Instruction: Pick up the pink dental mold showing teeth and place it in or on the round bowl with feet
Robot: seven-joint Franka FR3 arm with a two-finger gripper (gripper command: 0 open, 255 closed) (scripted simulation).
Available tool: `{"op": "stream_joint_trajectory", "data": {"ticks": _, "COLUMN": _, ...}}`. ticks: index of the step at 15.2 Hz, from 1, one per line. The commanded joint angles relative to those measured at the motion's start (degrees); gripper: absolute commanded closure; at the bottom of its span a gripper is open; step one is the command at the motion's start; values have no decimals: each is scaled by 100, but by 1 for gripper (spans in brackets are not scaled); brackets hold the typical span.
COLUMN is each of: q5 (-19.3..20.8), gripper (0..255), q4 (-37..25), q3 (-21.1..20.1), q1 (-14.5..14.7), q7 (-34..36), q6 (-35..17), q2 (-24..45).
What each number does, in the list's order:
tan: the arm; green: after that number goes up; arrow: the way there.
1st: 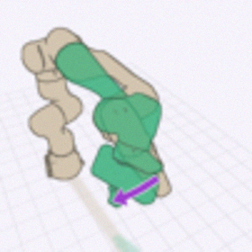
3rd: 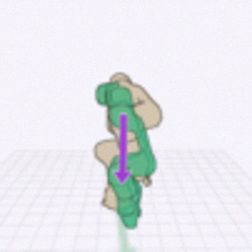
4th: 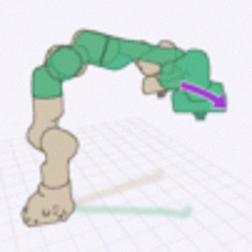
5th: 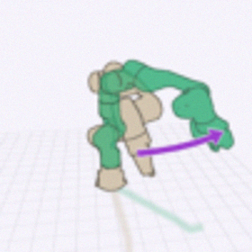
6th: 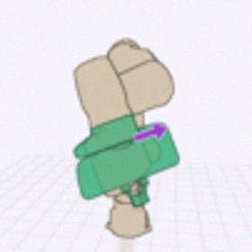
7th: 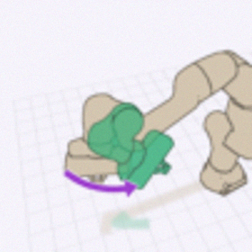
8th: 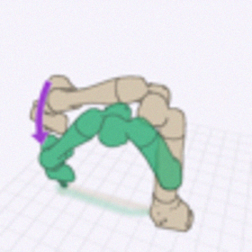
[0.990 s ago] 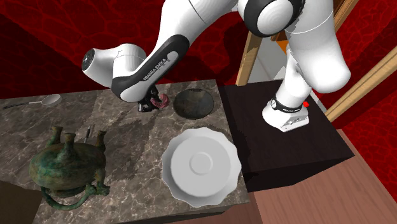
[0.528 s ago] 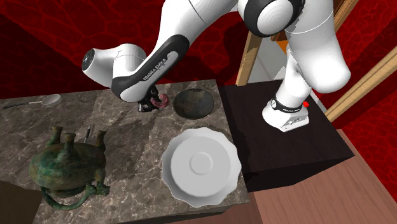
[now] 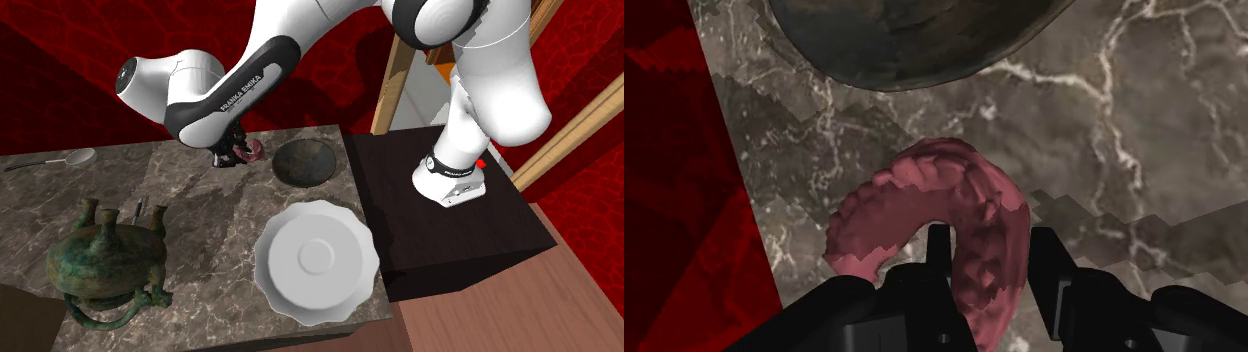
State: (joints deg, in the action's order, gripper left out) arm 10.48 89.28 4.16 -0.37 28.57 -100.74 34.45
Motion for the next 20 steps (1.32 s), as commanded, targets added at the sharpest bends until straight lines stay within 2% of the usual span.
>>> {"op": "stream_joint_trajectory", "data": {"ticks": 1, "q5": 0, "gripper": 255, "q4": -13, "q3": 0, "q1": 8, "q7": -13, "q6": 108, "q2": -93}}
{"op": "stream_joint_trajectory", "data": {"ticks": 16, "q5": 4, "gripper": 255, "q4": -465, "q3": 14, "q1": 34, "q7": -166, "q6": 974, "q2": -521}}
{"op": "stream_joint_trajectory", "data": {"ticks": 20, "q5": 30, "gripper": 255, "q4": 921, "q3": -36, "q1": 156, "q7": 69, "q6": 595, "q2": -1490}}
